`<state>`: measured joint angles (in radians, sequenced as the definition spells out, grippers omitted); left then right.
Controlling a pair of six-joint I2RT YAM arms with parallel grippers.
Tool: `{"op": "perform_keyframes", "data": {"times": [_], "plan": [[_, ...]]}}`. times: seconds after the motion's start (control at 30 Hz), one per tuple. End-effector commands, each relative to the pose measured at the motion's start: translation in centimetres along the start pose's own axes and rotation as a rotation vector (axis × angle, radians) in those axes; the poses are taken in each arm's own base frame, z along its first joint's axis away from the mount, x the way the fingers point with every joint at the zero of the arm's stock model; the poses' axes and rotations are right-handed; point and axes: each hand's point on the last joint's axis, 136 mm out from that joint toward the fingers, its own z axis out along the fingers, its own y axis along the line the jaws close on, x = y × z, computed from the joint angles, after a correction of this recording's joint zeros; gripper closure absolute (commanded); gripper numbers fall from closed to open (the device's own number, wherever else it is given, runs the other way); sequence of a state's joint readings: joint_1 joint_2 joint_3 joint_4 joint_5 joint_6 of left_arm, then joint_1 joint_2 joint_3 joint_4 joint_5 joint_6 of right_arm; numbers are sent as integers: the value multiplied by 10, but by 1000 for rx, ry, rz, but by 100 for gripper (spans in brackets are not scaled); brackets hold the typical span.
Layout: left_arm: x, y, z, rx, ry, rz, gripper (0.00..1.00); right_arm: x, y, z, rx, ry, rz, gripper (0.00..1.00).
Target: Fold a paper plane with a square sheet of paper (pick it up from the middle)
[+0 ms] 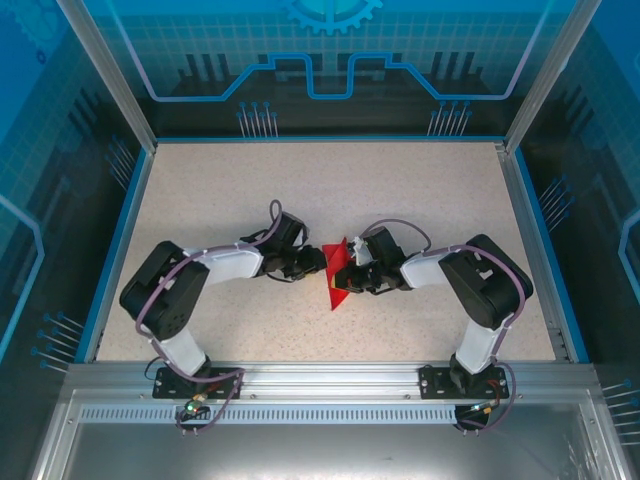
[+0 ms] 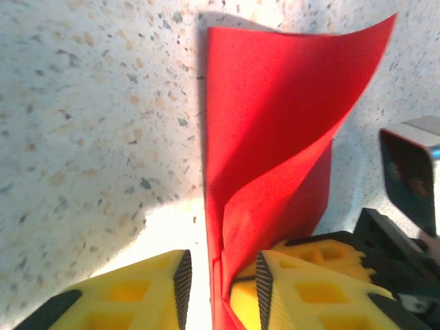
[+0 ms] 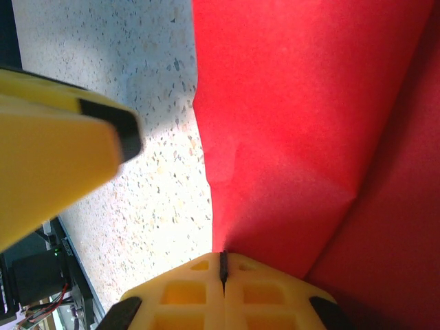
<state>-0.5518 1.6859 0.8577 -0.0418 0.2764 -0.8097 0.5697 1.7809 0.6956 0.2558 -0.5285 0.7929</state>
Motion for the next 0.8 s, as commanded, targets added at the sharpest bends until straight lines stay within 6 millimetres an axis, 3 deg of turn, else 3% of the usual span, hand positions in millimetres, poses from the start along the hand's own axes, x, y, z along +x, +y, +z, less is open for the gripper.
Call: {"op": "perform_keyframes", "data": {"times": [0.0,0.23,0.33,0.6,0.77], "plan": [[17,5,-14,-60,4,24,63,9,-6,7,10,27,19,98],[64,-2,-18,-77,-40,73,59,6,-3,7,-22,24,29,99],[76,-5,-13,-69,-62,83,59,7,-2,7,-30,28,35,99],[84,2,7,-104,-59,95,60,8,-3,5,-31,31,45,99],[83,-4,14,-96,-56,115,62,8,-5,5,-30,30,52,99]]}}
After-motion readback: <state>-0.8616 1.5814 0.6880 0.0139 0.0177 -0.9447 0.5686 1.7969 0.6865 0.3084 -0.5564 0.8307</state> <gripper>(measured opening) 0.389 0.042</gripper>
